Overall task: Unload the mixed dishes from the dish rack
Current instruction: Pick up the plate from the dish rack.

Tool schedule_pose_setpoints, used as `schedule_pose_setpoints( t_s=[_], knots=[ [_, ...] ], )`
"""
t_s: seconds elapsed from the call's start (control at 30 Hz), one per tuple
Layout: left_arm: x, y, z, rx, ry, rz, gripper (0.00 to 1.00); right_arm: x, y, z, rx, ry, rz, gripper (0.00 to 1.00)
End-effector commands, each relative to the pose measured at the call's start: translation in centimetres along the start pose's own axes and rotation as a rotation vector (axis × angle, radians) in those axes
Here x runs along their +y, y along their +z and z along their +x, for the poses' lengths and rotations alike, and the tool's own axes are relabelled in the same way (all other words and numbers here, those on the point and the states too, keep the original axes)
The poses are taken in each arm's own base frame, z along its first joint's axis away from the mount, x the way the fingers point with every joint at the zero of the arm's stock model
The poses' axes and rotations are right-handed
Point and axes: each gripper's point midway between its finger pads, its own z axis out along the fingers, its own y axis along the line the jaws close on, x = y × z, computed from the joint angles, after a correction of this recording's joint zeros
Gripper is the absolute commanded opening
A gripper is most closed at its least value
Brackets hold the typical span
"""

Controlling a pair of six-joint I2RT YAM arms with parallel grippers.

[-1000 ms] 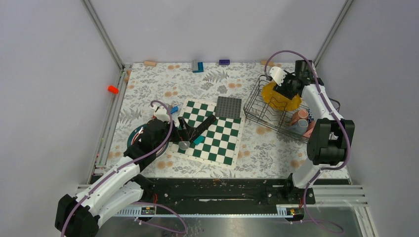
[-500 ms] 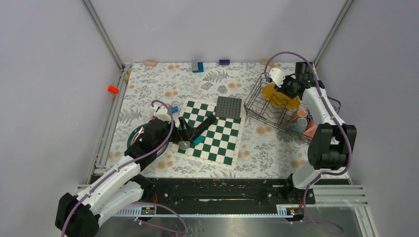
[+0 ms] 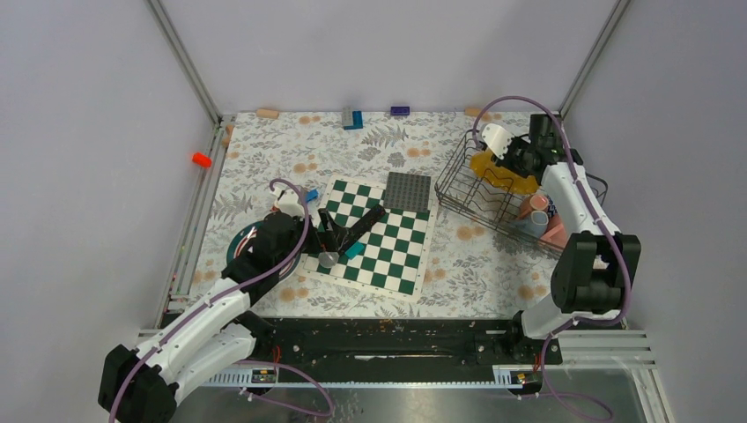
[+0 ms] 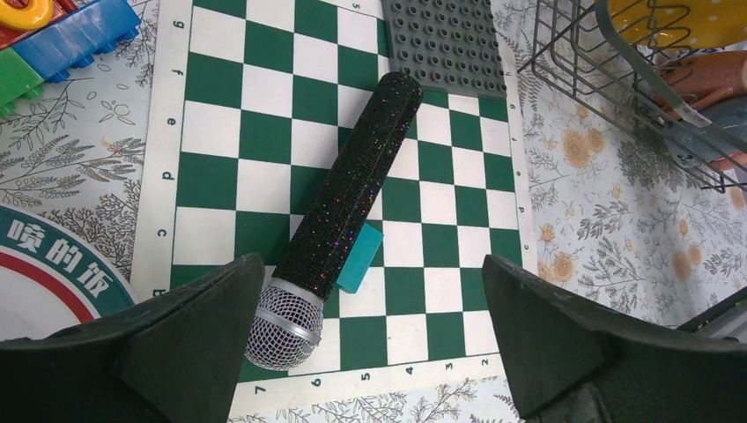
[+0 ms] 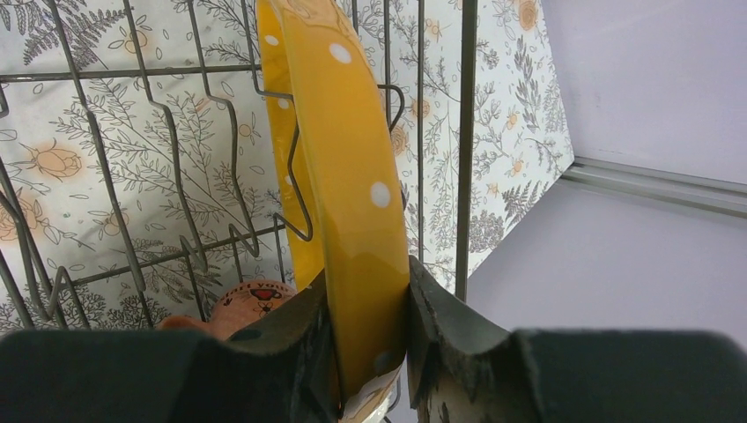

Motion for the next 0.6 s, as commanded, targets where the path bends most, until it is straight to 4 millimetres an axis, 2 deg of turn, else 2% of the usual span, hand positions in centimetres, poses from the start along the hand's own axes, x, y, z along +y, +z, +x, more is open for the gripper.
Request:
schedule_pose_setpoints(
  t_s=[0.0,0.3,0.57],
  knots=[
    [-1.2,-0.3,-2.1,-0.076,-0.002,0.045,0.99,-6.5,-5.2,-3.6,-0.099,-0.076,0.261,0.00],
    [-1.1,-0.6,-2.0,-0.083,-0.007,0.044,0.99,-8.4,-7.6,-4.8,-0.144,-0.044,0.375,0.00],
    [-1.0,-1.1,-2.1,-0.097,-0.012,0.047,0.99,-9.8,-11.3,-6.6,-0.255,-0.004,0.533,0.00]
  ],
)
